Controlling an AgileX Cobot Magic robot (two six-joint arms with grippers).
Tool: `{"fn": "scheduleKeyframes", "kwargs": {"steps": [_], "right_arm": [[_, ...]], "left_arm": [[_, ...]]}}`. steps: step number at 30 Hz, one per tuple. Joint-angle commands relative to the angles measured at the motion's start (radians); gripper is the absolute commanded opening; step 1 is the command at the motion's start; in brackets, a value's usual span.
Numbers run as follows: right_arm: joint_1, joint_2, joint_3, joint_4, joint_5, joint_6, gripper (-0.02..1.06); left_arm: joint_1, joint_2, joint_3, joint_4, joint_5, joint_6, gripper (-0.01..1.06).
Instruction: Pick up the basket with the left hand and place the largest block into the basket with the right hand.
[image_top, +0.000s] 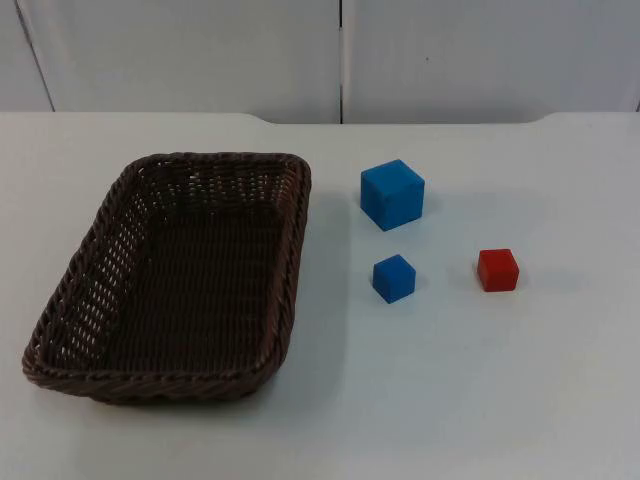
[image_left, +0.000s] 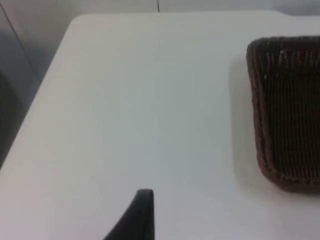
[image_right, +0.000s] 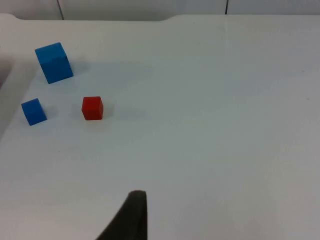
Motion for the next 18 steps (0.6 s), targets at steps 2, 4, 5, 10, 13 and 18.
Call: {"fn": "scheduleKeyframes", "kwargs": {"steps": [2,4,5,10,13,18], "right_arm": [[-0.008,-0.002,0.002,-0.002,-0.006,-0.001,1.05],[-0.008,-0.002,0.002,-0.002,-0.006,-0.001,1.05],[-0.008,-0.002,0.002,-0.002,-0.006,-0.001,1.05],[-0.008,-0.002,0.002,-0.002,-0.006,-0.001,1.05],[-0.008,-0.002,0.002,-0.002,-0.006,-0.001,1.05],[-0.008,-0.002,0.002,-0.002,-0.006,-0.001,1.05]], "left_arm": [[-0.006,-0.004,-0.02,-0.012,-0.04,0.001,1.05],[-0.006,-0.004,-0.022,-0.012,-0.055,0.001,1.05],[-0.006,-0.004,-0.022,-0.017,-0.06,0.001,1.05],[-0.006,0.049,-0.022,-0.032,-0.087,0.001,1.05],[-0.006,0.087,-0.022,-0.035,-0.106,0.001,1.05],[-0.006,0.171,-0.027,-0.039,-0.154,0.001,1.05]]}}
